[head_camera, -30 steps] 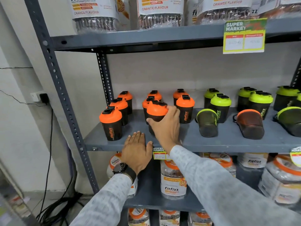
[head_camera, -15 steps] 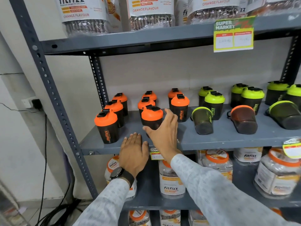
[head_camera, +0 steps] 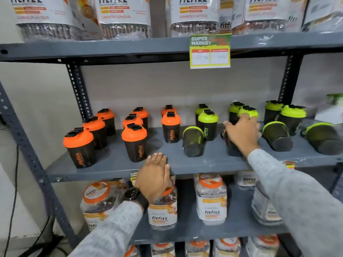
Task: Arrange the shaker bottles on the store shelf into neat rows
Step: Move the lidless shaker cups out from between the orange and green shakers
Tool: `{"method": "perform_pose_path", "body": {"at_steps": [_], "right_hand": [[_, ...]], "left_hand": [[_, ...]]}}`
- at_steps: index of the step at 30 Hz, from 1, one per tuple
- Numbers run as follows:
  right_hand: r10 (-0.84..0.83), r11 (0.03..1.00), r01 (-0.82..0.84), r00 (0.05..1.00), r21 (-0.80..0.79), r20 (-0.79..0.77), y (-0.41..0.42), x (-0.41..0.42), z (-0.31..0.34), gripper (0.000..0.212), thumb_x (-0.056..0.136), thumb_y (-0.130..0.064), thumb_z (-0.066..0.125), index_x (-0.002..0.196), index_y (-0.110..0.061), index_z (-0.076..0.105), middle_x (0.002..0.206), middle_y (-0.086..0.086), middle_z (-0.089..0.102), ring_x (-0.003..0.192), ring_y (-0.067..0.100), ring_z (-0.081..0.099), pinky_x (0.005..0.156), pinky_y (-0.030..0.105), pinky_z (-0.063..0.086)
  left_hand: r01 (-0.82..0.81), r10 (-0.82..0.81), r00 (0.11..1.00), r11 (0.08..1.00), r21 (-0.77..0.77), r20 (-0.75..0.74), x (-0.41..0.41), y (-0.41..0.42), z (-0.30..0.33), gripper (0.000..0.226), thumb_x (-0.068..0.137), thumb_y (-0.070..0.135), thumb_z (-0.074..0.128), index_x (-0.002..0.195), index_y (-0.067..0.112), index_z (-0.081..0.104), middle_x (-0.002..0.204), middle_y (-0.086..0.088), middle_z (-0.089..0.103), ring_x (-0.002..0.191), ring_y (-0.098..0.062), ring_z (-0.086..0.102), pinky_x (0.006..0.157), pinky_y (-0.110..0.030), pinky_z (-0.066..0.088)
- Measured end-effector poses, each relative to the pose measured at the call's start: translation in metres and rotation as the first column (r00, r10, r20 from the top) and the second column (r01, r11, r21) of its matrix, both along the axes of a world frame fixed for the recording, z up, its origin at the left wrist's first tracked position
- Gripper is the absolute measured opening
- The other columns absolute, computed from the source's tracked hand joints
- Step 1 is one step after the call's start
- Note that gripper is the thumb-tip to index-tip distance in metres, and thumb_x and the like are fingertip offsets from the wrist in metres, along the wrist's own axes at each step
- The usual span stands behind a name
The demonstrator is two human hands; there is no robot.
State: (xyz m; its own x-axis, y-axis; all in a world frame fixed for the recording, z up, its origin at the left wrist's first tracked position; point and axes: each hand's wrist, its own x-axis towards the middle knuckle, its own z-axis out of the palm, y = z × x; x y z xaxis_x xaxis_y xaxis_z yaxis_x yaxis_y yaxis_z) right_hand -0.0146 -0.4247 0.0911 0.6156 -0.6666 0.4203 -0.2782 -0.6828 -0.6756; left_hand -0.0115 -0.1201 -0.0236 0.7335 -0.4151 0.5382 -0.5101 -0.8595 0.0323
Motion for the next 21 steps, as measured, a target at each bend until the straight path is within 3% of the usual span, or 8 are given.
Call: {"method": "perform_pose_path", "body": {"at_steps": [5,7,9,11,13,16,18,21], "right_hand": [[0.116,0.949,-0.04,0.966,0.314,-0.229,-0.042,0.005,-0.002,0.103,0.079,-0.073,0.067,0.152,-0.004,0.039,0.15,0.024,0.046,0.135,0.044,0.049,0.108,0.047,0.044],[0.227,0.863,-0.115,0.958,0.492,-0.175,-0.044,0.005,-0.004,0.088,0.084,-0.063,0.071,0.146,-0.006,0.049,0.132,0.019,0.063,0.11,0.036,0.067,0.079,0.036,0.054],[0.306,0.757,-0.18,0.947,0.629,-0.096,-0.044,0.004,-0.004,0.056,0.089,-0.048,0.074,0.128,-0.009,0.059,0.098,0.012,0.069,0.073,0.028,0.067,0.055,0.028,0.048],[0.329,0.7,-0.219,0.944,0.68,-0.034,-0.045,0.003,-0.004,0.03,0.091,-0.033,0.075,0.104,-0.011,0.06,0.087,0.011,0.065,0.064,0.026,0.062,0.052,0.029,0.044],[0.315,0.679,-0.232,0.949,0.696,0.009,-0.049,0.005,-0.005,0.027,0.088,-0.025,0.078,0.096,-0.009,0.058,0.094,0.015,0.066,0.067,0.03,0.064,0.056,0.034,0.05],[0.243,0.693,-0.241,0.965,0.679,0.095,-0.05,0.007,-0.006,0.047,0.065,-0.033,0.088,0.094,-0.009,0.059,0.107,0.017,0.069,0.084,0.037,0.071,0.078,0.052,0.062],[0.21,0.721,-0.251,0.967,0.646,0.143,-0.053,0.014,-0.005,0.082,0.044,-0.049,0.086,0.112,-0.015,0.057,0.114,0.013,0.069,0.091,0.037,0.072,0.08,0.056,0.063],[0.236,0.738,-0.344,0.937,0.58,0.255,-0.039,0.023,0.012,0.1,0.04,-0.051,0.085,0.131,-0.033,0.05,0.121,0.003,0.065,0.102,0.033,0.069,0.081,0.055,0.063]], "left_hand": [[-0.081,0.081,0.997,0.997,0.006,-0.007,-0.001,-0.005,-0.005,0.061,0.104,0.04,0.021,0.141,0.007,0.057,0.145,-0.015,0.058,0.139,-0.027,0.05,0.122,-0.043,0.029],[-0.101,0.101,0.995,0.995,0.009,-0.014,-0.002,-0.003,-0.005,0.062,0.105,0.043,0.021,0.143,0.008,0.054,0.146,-0.015,0.057,0.139,-0.027,0.05,0.121,-0.044,0.03],[-0.118,0.118,0.993,0.993,0.015,-0.024,-0.003,-0.001,-0.004,0.064,0.105,0.045,0.02,0.144,0.008,0.053,0.147,-0.015,0.057,0.139,-0.028,0.05,0.121,-0.043,0.03],[-0.128,0.128,0.991,0.992,0.018,-0.028,-0.004,-0.001,-0.004,0.065,0.104,0.046,0.019,0.142,0.007,0.055,0.146,-0.015,0.058,0.138,-0.029,0.051,0.12,-0.044,0.032],[-0.146,0.147,0.989,0.989,0.018,-0.023,-0.005,-0.001,-0.004,0.066,0.104,0.047,0.021,0.14,0.007,0.057,0.143,-0.016,0.06,0.135,-0.03,0.054,0.119,-0.045,0.033],[-0.157,0.158,0.987,0.987,0.023,-0.029,-0.007,0.0,-0.004,0.068,0.104,0.05,0.018,0.14,0.007,0.058,0.142,-0.016,0.06,0.134,-0.031,0.055,0.118,-0.044,0.034],[-0.16,0.161,0.986,0.987,0.03,-0.034,-0.006,0.001,-0.004,0.072,0.104,0.052,0.013,0.141,0.008,0.056,0.144,-0.015,0.059,0.136,-0.029,0.053,0.119,-0.044,0.033],[-0.158,0.159,0.987,0.986,0.045,-0.036,-0.006,0.002,-0.002,0.073,0.104,0.054,0.013,0.142,0.009,0.055,0.145,-0.014,0.058,0.137,-0.028,0.052,0.119,-0.044,0.033]]}}
